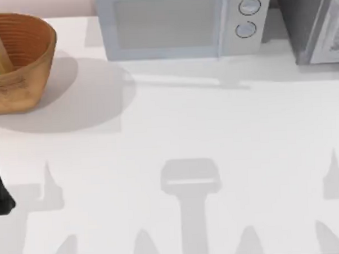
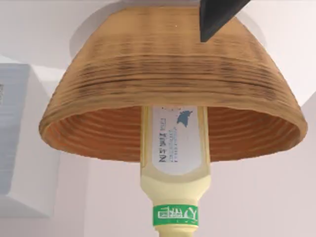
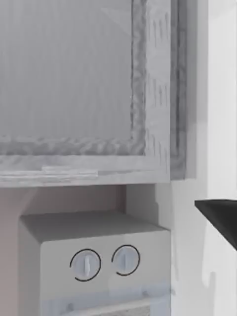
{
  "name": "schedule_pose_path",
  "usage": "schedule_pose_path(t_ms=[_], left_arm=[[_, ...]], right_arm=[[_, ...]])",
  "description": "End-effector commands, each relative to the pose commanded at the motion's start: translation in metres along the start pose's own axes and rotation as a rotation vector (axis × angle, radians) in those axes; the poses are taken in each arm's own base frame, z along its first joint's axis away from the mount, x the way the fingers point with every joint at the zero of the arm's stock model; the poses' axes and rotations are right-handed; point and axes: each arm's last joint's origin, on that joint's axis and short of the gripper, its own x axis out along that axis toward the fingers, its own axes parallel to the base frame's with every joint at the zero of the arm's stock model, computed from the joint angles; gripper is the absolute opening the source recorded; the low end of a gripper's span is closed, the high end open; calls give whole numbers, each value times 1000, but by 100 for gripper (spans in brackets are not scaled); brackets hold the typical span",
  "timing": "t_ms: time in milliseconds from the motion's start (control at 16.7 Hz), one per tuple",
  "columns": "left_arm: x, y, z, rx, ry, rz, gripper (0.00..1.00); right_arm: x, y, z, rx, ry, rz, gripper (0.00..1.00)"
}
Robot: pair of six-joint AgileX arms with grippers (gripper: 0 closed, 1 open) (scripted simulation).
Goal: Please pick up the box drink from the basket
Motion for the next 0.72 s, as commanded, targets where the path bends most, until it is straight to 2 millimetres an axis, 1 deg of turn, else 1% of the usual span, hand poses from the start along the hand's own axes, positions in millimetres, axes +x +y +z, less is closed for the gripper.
schedule_pose_path(t_ms=[240,360,540,720], left_arm=[[2,0,1,-2,12,1,100],[5,1,4,-5,27,2,100],[17,2,18,-8,36,1,100],[38,5,37,-11,29,-2,100]], right_arm=[[0,0,0,0,0,0,100],[0,0,0,0,0,0,100],[0,0,0,0,0,0,100],[0,0,0,0,0,0,100]])
